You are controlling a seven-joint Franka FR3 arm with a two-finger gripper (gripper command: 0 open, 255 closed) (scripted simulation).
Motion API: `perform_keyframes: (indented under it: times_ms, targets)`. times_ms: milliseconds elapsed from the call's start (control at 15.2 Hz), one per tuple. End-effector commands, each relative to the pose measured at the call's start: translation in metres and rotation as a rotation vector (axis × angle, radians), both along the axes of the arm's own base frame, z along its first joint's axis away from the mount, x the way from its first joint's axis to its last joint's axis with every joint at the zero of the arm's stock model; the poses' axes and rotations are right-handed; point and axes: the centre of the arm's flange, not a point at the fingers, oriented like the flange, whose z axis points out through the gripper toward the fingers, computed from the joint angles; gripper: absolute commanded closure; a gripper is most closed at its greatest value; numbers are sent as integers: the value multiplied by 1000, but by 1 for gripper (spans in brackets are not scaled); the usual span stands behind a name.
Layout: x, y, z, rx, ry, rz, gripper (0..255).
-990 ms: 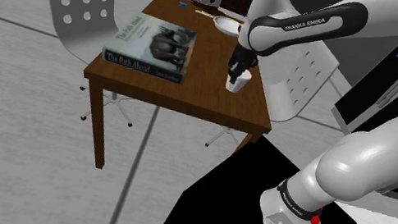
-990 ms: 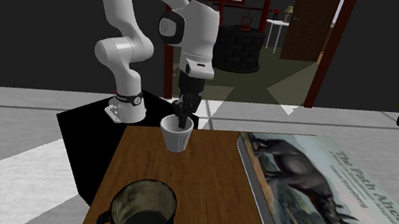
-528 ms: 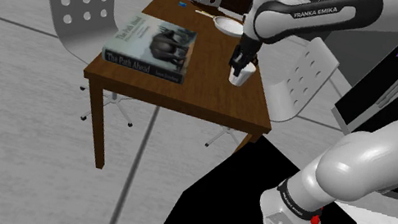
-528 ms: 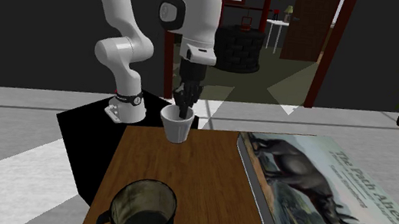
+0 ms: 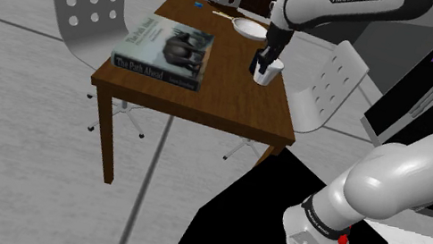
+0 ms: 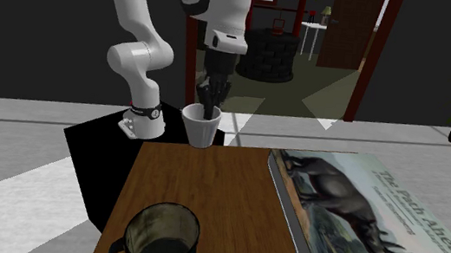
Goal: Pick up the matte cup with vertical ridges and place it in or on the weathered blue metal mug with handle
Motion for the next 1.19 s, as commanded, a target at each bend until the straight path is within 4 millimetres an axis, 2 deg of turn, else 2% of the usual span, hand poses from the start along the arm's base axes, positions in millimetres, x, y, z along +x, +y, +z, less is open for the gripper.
perform_keyframes:
  times_ms: [0, 726, 1122]
  targets:
    - [1, -1, 12, 0, 0, 0, 255]
    - [1, -1, 67, 0, 0, 0, 255]
    - [37, -72, 76, 0, 0, 0, 255]
